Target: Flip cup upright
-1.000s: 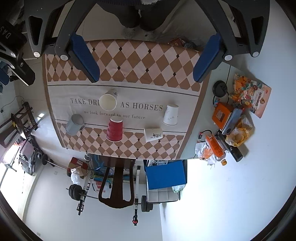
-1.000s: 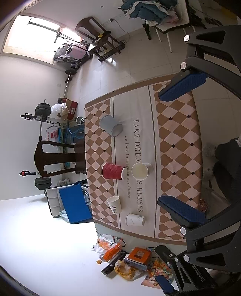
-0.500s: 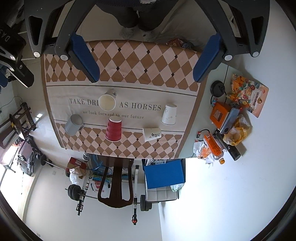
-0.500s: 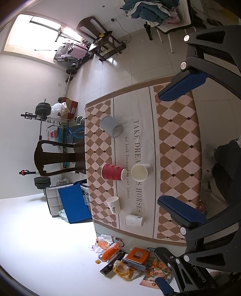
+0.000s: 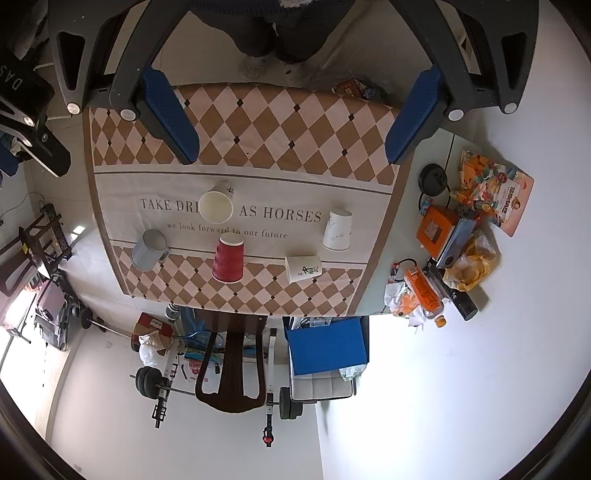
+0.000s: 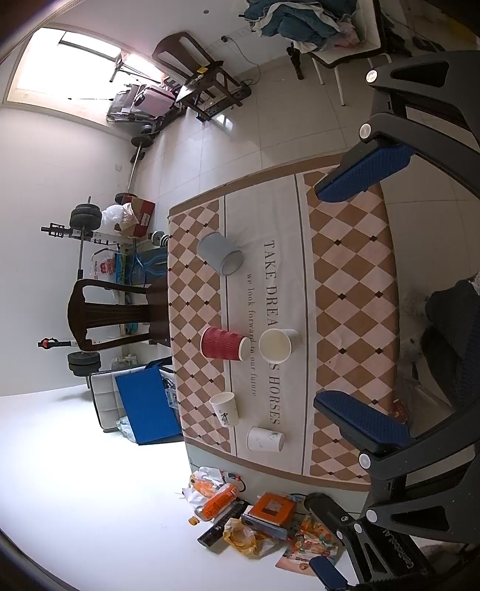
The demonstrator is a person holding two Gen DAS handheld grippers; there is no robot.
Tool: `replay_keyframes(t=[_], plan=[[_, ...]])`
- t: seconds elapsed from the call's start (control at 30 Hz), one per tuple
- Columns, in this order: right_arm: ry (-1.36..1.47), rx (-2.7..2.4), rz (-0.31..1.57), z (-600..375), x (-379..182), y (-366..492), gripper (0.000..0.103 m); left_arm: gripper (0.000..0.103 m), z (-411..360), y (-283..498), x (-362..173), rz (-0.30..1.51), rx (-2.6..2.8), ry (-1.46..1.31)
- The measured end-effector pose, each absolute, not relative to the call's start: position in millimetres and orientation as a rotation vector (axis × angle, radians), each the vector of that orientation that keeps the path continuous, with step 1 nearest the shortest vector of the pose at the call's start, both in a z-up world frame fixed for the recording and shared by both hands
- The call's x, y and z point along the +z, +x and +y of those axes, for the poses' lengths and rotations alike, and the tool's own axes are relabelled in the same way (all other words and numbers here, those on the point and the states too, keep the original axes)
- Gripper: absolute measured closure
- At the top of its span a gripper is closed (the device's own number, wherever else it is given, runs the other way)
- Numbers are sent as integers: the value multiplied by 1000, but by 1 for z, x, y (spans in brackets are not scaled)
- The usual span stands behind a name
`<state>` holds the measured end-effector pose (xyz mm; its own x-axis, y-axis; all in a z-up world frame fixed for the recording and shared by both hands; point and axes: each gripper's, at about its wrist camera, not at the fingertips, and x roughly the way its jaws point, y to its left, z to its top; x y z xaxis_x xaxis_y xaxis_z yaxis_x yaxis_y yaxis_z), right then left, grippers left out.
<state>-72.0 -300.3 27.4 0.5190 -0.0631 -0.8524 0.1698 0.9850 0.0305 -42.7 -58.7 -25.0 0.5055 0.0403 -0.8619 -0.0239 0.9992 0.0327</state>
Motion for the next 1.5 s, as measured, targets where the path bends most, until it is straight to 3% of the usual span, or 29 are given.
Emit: replay_keyframes(t=[1.5], plan=[[112, -135, 1007, -294, 29, -77, 0, 0, -54, -57, -15, 1011, 62, 16]])
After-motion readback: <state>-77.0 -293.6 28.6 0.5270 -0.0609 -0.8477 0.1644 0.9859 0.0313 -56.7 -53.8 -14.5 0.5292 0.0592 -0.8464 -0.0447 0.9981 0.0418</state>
